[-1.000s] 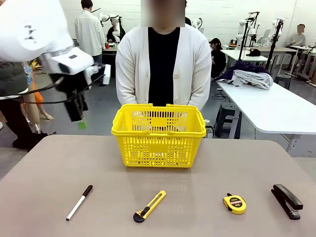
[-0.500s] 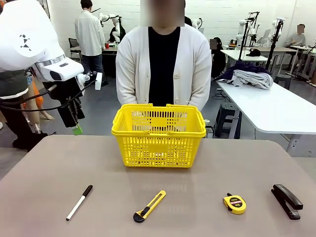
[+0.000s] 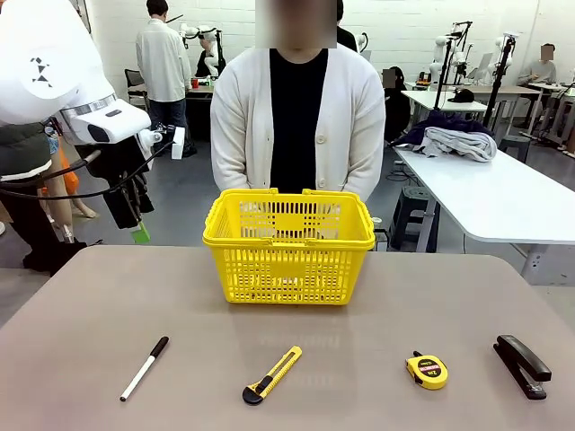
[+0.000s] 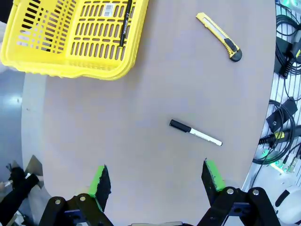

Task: Place the items the person wants into the basket.
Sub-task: Pick up the item the person points to and place it in the Market Basket.

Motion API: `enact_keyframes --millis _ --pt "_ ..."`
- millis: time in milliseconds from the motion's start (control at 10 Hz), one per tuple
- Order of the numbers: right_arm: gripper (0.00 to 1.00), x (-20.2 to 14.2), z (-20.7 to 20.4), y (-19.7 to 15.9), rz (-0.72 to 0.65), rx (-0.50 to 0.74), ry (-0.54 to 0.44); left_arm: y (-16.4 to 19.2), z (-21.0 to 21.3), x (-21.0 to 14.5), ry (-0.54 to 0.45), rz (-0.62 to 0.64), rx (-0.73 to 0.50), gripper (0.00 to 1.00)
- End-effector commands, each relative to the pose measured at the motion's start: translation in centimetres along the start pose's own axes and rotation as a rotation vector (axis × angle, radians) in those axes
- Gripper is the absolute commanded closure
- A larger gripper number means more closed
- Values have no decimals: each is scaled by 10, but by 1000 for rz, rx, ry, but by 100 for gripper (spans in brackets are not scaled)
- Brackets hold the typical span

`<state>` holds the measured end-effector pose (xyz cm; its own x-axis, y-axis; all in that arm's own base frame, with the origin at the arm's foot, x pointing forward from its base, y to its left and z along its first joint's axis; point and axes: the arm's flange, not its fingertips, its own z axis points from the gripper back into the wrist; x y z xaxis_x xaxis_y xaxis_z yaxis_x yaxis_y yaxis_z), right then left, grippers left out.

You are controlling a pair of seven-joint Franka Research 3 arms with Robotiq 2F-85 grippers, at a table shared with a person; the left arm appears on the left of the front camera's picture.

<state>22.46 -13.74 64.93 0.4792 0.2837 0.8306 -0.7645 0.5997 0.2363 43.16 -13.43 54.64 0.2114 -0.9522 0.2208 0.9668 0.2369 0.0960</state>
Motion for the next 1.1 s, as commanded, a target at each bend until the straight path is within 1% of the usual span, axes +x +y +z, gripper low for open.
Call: enact_keyframes --millis 0,100,200,300,400,500,600,700,800,900,1000 --pt "0 2 0 0 12 22 -22 0 0 0 0 0 1 0" --pt "0 2 0 0 12 22 -22 -5 21 -29 -167 -17 -30 0" --pt "0 2 0 0 12 22 -22 -7 54 -80 -354 -7 -56 0" --pt "0 2 0 0 12 22 -22 -8 79 -124 -477 9 -66 0" --pt "0 2 0 0 12 22 -22 -16 97 -162 -553 38 -59 0" --pt "0 2 0 0 12 22 -22 -29 108 -193 -593 55 -27 0" --pt "0 2 0 0 12 22 -22 -44 111 -223 -593 97 7 0" --pt "0 2 0 0 12 22 -22 -56 116 -244 -592 134 27 0" --pt "0 2 0 0 12 22 -22 -71 124 -259 -571 175 76 0" --pt "0 2 0 0 12 22 -22 -88 130 -266 -510 240 148 0" --pt "0 2 0 0 12 22 -22 -102 133 -269 -481 254 175 0"
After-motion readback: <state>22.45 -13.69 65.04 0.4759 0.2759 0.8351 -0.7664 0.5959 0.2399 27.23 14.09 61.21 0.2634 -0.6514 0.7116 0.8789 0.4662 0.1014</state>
